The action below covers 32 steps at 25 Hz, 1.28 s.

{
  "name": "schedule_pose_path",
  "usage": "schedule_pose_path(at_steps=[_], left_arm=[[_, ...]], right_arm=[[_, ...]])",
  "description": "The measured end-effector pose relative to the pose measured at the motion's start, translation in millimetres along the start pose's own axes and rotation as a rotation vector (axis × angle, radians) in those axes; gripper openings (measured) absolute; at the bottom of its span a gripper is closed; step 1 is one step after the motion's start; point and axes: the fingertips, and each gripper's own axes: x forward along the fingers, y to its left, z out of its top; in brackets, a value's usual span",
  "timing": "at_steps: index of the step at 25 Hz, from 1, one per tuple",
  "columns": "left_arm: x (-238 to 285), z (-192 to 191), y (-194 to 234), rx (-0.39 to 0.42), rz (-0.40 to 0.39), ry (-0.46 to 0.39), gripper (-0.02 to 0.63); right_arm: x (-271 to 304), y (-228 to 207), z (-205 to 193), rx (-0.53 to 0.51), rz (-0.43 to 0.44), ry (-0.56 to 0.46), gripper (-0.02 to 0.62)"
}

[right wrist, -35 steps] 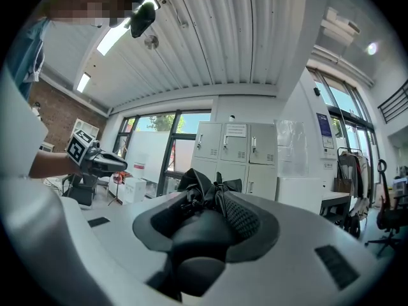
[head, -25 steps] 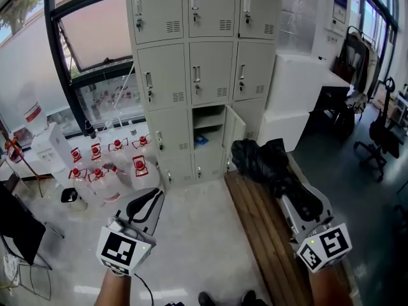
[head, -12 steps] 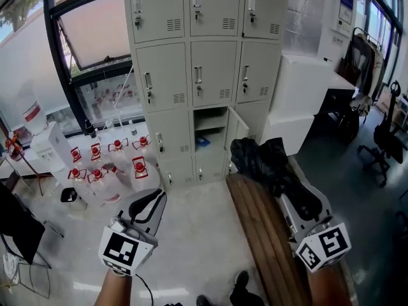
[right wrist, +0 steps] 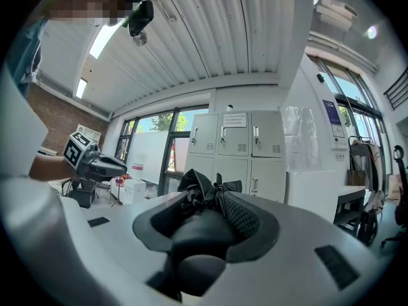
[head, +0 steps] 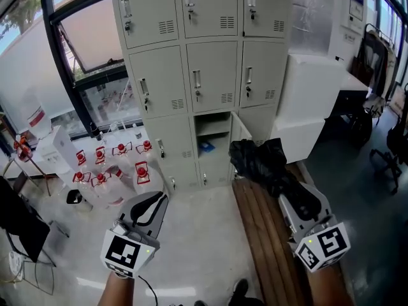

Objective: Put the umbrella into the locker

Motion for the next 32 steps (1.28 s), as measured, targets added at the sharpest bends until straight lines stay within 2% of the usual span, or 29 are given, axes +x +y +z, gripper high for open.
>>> schedule_pose_path(at_steps=[13,21,25,32], left_arm=[[88.6,12.6,-15.2,0.014,0.075,0.060,0.043],[125.7,4.6,1.9,0.014,0.090,0.069,0.043],[146.5,-9.9,24.3,0.004,0.070,0.060,0.043],[193.1,-30.6,75.4,-0.002,-0.024,0.033,0.043]], right_arm=[[55.3,-88.6,-18.0,0.032,0.098,-0.019,0.184],[92.2,-110.7,-31.6,0.044,0.108,-0.010,0.184],[116.4,-109.8,-35.0,0.033,0.089,-0.001,0.184],[167.4,-103.0,-33.2,0.029,0.014,0.019,0.184]])
